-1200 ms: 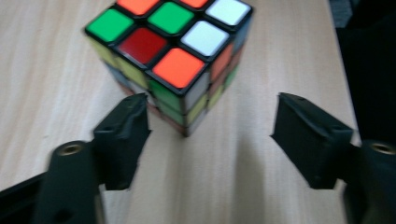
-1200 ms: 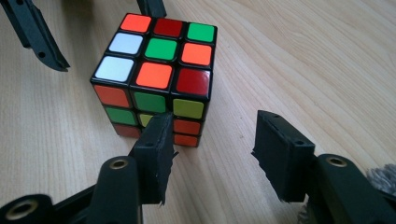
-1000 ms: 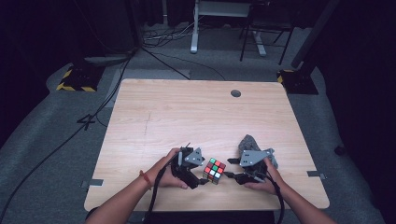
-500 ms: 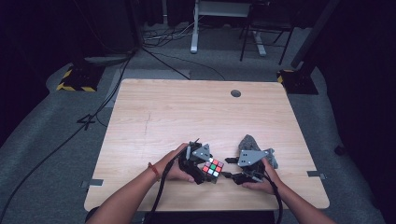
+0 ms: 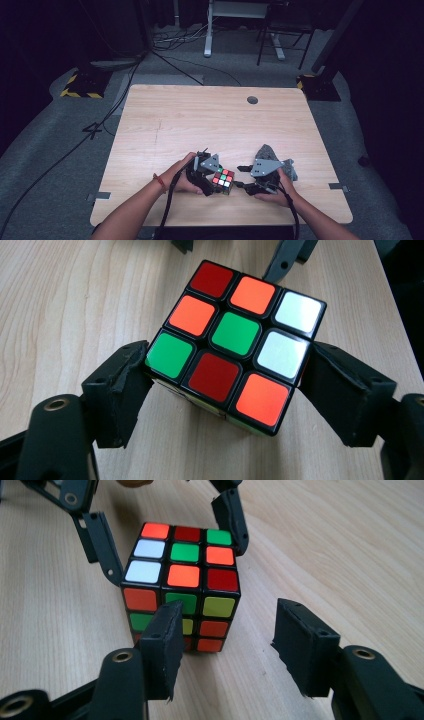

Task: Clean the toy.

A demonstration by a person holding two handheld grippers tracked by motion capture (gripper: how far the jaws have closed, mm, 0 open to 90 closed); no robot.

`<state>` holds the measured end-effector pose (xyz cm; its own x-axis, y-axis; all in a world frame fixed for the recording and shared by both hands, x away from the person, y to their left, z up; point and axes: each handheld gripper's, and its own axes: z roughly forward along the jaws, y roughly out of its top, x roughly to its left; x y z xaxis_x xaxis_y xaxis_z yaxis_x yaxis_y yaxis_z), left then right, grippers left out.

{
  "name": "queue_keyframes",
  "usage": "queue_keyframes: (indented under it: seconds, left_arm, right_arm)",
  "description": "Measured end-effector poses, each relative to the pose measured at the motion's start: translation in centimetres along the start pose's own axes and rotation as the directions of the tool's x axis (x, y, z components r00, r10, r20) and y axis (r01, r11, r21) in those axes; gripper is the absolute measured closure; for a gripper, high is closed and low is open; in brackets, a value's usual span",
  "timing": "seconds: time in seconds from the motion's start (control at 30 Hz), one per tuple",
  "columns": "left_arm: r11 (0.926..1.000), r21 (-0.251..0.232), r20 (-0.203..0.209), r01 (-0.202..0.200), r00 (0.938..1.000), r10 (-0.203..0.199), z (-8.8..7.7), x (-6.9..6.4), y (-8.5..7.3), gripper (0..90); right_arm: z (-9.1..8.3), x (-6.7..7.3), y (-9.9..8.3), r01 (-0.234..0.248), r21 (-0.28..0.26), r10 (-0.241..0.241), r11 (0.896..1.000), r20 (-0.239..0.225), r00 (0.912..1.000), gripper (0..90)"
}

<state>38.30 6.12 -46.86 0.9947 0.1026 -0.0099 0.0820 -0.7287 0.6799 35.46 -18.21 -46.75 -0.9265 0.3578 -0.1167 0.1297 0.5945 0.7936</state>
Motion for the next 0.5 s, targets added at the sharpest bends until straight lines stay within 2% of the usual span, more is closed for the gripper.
queue_keyframes:
  seconds: [0.23,0.33,0.5]
  left_arm:
    - [0.9999,0.002,-0.001,0.015,0.9999,-0.015,-0.4,0.2,-0.5,21.1]
    - [0.9999,0.015,-0.014,0.008,0.9999,-0.008,-0.7,0.2,-0.7,21.4]
    - [0.9990,-0.002,-0.002,0.045,0.9990,-0.045,-1.1,0.6,-1.3,20.7]
  right_arm:
    - [0.4,0.1,0.8,0.017,-0.015,-0.017,1.000,0.004,0.9999,46.4]
    - [0.7,0.1,0.9,0.016,-0.013,-0.016,1.000,0.001,0.9999,46.2]
    - [1.3,0.2,1.3,0.021,-0.023,-0.021,0.999,0.003,0.9998,46.5]
